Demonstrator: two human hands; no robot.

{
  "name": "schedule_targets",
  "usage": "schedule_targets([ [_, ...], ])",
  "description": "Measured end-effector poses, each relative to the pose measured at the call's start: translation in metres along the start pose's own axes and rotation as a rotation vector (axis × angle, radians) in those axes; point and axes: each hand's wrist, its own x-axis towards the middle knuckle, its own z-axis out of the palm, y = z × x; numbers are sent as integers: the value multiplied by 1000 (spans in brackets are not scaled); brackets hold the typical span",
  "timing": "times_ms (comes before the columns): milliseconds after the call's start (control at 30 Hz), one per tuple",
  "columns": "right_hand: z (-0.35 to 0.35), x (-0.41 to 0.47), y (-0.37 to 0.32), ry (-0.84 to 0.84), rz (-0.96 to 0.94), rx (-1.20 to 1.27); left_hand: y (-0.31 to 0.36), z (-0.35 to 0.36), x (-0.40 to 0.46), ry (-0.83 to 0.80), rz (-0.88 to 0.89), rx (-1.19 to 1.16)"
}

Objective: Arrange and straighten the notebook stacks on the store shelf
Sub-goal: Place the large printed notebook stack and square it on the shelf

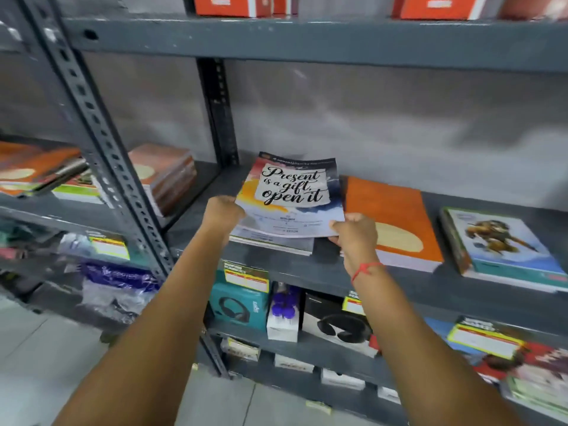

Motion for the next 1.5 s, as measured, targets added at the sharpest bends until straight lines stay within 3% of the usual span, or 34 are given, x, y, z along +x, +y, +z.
schedule_targets([
  [100,32,4,17,21,-14,-121,-14,-17,26,23,-18,82],
  [300,48,0,50,61,-21,-257,-53,-29,55,-118,-27,211],
  [400,47,-1,66,46,-65,-233,-72,-34,65,-95,-5,133],
  [500,45,-8,70,15,-32,-32,-69,-32,51,-95,-23,-107],
  [700,59,-17,63,-168,-8,70,-86,-18,51,-52,21,-268],
  [967,28,-7,82,-392,-107,-1,-107,-48,57,-278,77,-285],
  [1133,25,-1,86,-324,-109,11,-119,-49,65,-292,72,-305],
  [1333,30,4,85,-253,-116,13,-120,-42,74,-195,82,-305],
  [1500,29,4,85,-273,-121,-24,-122,-44,74,-184,102,-280],
])
